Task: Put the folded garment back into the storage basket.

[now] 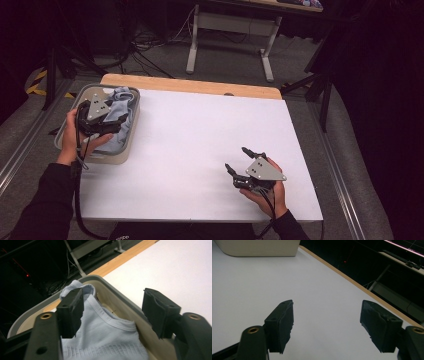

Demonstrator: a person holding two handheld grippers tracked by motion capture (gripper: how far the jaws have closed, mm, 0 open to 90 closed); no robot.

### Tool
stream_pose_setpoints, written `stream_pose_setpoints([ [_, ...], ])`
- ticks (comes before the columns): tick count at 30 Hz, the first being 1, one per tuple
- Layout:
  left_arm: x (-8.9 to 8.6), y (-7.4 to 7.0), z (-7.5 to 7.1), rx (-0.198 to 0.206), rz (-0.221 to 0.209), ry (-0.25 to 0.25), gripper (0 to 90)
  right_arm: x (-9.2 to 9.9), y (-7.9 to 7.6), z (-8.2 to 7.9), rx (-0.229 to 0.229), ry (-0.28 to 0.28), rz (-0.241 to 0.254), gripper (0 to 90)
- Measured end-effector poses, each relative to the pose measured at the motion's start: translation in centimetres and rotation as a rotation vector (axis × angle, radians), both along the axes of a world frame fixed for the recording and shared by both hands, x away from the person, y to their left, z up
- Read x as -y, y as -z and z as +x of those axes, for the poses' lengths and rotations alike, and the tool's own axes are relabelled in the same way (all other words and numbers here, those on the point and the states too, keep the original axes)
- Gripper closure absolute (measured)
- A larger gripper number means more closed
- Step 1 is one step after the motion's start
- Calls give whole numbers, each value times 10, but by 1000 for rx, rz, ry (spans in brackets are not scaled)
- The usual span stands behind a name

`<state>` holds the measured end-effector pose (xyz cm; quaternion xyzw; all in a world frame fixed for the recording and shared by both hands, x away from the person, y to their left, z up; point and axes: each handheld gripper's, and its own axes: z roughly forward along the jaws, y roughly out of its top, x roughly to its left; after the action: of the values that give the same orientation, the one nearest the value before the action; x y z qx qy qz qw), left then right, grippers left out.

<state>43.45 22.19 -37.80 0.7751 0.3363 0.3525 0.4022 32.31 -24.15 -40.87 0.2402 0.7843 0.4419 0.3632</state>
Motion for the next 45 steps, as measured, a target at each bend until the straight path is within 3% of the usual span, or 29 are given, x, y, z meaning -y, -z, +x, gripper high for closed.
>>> stream_pose_setpoints([
  [9, 8, 1, -9, 27, -20, 4, 223, 0, 1, 2, -5, 34, 15, 198],
  [11, 11, 1, -12, 43, 3, -5, 208, 1, 2, 2, -8, 39, 21, 186],
  [21, 19, 1, -21, 63, -3, 23, 126, 0, 3, 2, -10, 42, 22, 155],
  [24, 21, -1, -25, 76, -28, 36, 113, 1, 3, 2, -10, 44, 24, 154],
  [32, 34, -5, -33, 106, -37, 86, 95, -1, 4, -2, -2, 36, 15, 154],
  [41, 39, -4, -40, 112, -61, 128, 71, -3, 5, -2, 0, 29, 10, 153],
  [45, 41, -3, -44, 121, -72, 173, 52, -4, 5, -2, 3, 12, 21, 150],
])
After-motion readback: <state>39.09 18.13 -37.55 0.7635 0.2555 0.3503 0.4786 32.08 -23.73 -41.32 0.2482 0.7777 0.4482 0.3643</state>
